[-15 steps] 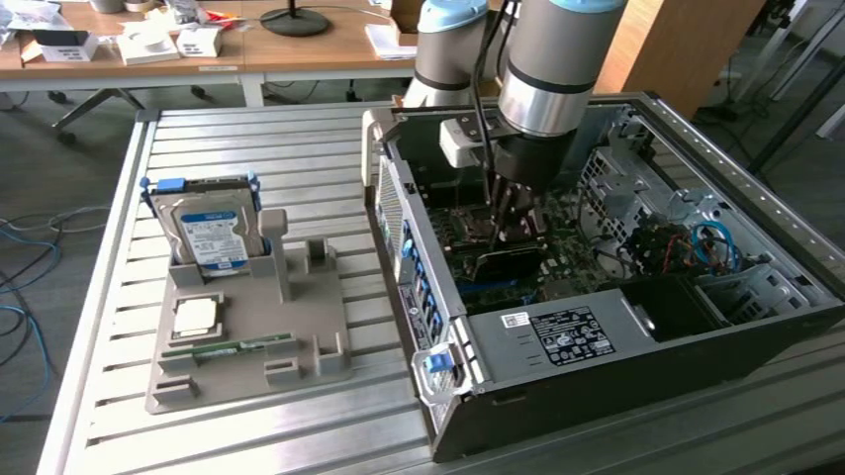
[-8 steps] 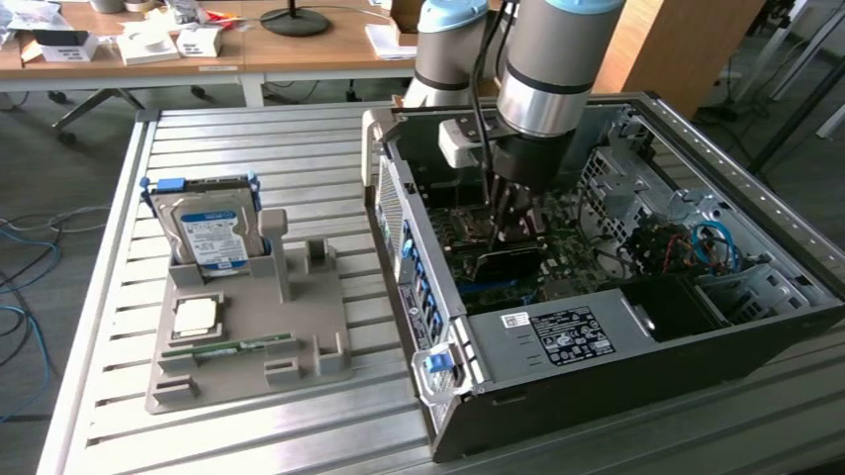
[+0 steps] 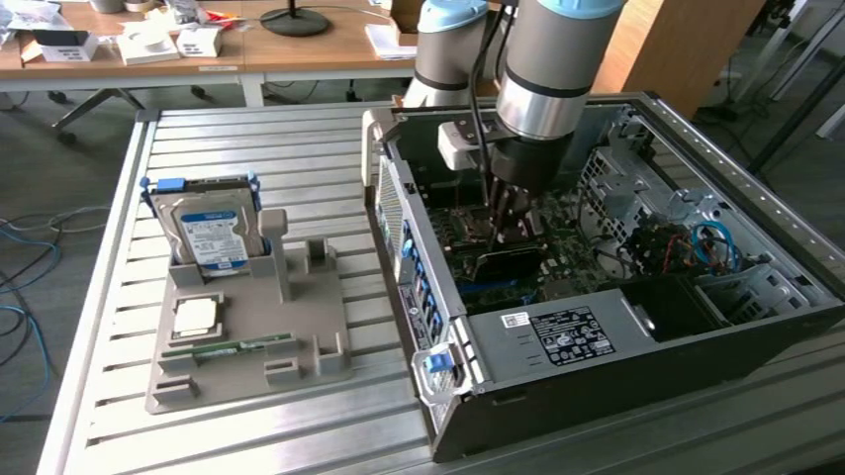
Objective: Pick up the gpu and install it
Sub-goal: 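Press down on the gpu until it lock into place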
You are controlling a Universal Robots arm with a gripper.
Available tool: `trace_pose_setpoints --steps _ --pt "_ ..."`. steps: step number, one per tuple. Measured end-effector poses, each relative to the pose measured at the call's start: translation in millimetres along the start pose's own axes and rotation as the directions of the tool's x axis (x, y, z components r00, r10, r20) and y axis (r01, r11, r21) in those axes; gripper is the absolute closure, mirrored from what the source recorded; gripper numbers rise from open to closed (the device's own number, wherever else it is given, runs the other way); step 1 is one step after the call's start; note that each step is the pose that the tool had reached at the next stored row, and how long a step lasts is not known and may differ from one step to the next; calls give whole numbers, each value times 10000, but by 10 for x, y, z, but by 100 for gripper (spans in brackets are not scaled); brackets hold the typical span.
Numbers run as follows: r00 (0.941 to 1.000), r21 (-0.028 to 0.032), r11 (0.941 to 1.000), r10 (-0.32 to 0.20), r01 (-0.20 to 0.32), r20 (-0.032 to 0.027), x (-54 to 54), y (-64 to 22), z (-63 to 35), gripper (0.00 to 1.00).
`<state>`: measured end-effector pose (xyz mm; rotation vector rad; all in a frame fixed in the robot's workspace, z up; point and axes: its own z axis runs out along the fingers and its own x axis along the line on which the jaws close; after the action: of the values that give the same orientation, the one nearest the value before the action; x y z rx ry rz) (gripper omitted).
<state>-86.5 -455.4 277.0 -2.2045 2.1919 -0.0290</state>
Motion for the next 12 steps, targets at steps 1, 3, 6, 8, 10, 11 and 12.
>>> trace_pose_setpoints --steps 1,3,6,8,10,11,12 --pt "10000 -1 10000 9 -9 -2 -4 0 1 89" --pt "10000 -1 10000 13 -13 -2 -10 -1 3 89" --pt "10000 -1 10000 13 -13 -2 -28 -1 9 89" --pt "10000 0 10000 13 -13 -1 -36 -1 17 89" --pt "10000 -1 10000 13 -13 -2 -41 0 28 89" --pt "10000 -1 10000 14 -14 -2 -41 0 28 89" --pt "10000 -2 10000 13 -13 -3 -41 0 28 89"
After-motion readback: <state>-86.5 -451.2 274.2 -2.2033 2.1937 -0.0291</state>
